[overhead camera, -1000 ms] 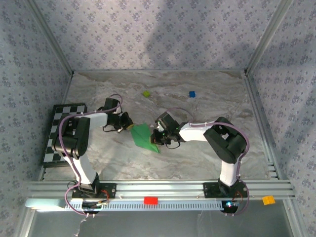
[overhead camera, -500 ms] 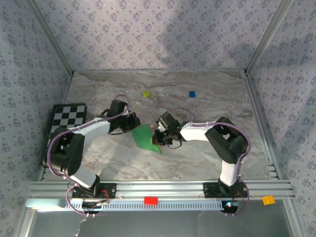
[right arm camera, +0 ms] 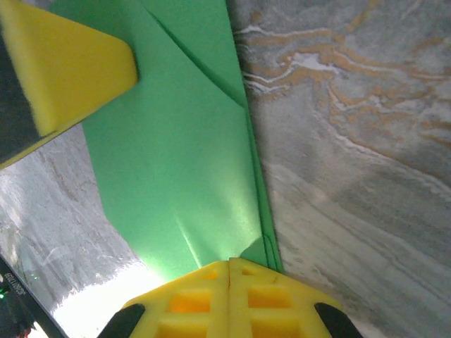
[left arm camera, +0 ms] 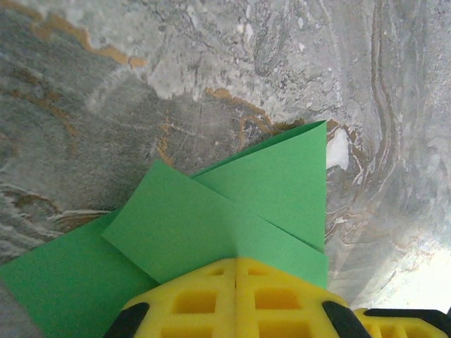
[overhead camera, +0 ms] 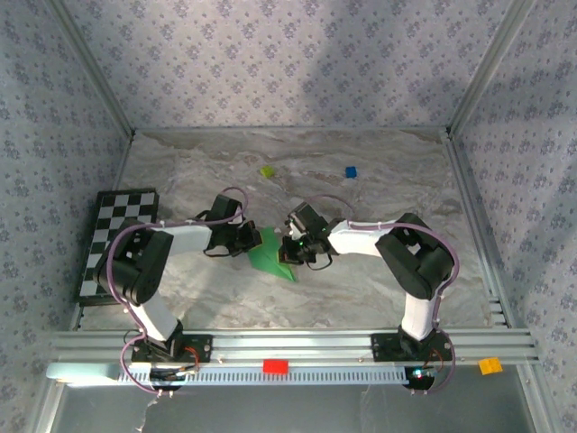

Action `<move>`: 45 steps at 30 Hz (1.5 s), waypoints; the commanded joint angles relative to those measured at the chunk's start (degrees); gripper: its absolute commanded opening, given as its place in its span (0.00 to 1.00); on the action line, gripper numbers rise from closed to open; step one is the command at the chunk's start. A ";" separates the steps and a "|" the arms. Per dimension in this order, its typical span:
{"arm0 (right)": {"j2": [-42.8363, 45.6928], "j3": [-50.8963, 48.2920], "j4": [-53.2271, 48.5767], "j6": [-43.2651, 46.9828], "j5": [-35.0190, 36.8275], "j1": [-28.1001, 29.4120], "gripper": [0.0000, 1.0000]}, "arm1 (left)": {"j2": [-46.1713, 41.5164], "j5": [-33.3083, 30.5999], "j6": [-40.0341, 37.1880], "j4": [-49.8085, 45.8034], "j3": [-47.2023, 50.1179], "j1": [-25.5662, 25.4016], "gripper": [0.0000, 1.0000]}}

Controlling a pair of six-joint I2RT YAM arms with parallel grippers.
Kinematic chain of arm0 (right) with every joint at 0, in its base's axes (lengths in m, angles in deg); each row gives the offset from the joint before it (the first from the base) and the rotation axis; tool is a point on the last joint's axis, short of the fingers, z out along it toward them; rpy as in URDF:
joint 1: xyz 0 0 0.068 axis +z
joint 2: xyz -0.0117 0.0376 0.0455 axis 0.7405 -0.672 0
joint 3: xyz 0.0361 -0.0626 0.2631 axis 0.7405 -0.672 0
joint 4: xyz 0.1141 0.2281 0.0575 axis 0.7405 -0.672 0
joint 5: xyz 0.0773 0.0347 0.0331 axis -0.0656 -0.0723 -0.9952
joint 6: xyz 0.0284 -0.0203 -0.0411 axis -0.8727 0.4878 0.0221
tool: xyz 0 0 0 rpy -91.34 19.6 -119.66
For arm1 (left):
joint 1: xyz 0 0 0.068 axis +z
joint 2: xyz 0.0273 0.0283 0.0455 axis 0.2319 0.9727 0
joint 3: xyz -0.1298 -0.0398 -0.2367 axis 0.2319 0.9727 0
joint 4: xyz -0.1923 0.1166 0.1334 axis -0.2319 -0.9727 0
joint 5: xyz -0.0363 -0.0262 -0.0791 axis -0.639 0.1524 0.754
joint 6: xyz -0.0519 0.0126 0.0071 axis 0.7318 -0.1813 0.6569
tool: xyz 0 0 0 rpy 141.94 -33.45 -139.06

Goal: Fold a paper plane with a square sheet of paper (pick it up from the middle)
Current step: Fourth fold the wing at the center of the table.

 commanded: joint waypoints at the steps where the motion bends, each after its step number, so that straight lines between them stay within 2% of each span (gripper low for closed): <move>1: 1.29 4.39 -2.63 1.54 -2.69 -0.08 0.02 | 1.73 -2.77 -1.46 -2.18 2.20 -0.09 0.00; 9: -5.53 10.85 -1.58 -0.23 -4.75 1.49 0.03 | 1.17 -2.87 -1.61 -2.49 2.20 -0.10 0.00; 15: -8.50 10.94 -2.87 -1.08 -3.15 2.04 0.04 | 1.00 -2.86 -1.79 -2.76 2.09 -0.10 0.00; 17: -8.79 9.80 -5.37 -0.59 -0.31 2.07 0.03 | 0.94 -2.95 -1.85 -2.87 2.16 0.03 0.00; 19: -9.62 7.55 -4.77 -1.11 -0.77 1.49 0.03 | 0.83 -3.05 -1.86 -2.85 2.30 0.17 0.00; 31: -2.09 2.87 4.03 -2.59 -6.55 0.60 0.05 | 0.28 -2.89 -2.19 -3.14 2.47 1.62 0.00; 36: -4.16 -0.72 4.04 -3.26 -4.42 0.73 0.05 | 0.37 -2.81 -2.07 -3.05 2.63 1.67 0.00; 40: -5.50 -4.72 7.78 -5.69 -4.82 0.42 0.04 | 0.45 -2.79 -2.12 -2.95 2.61 1.66 0.00; 45: -2.03 -4.76 8.55 -6.05 -5.66 0.40 0.04 | 0.63 -2.61 -2.07 -3.07 2.33 1.66 0.00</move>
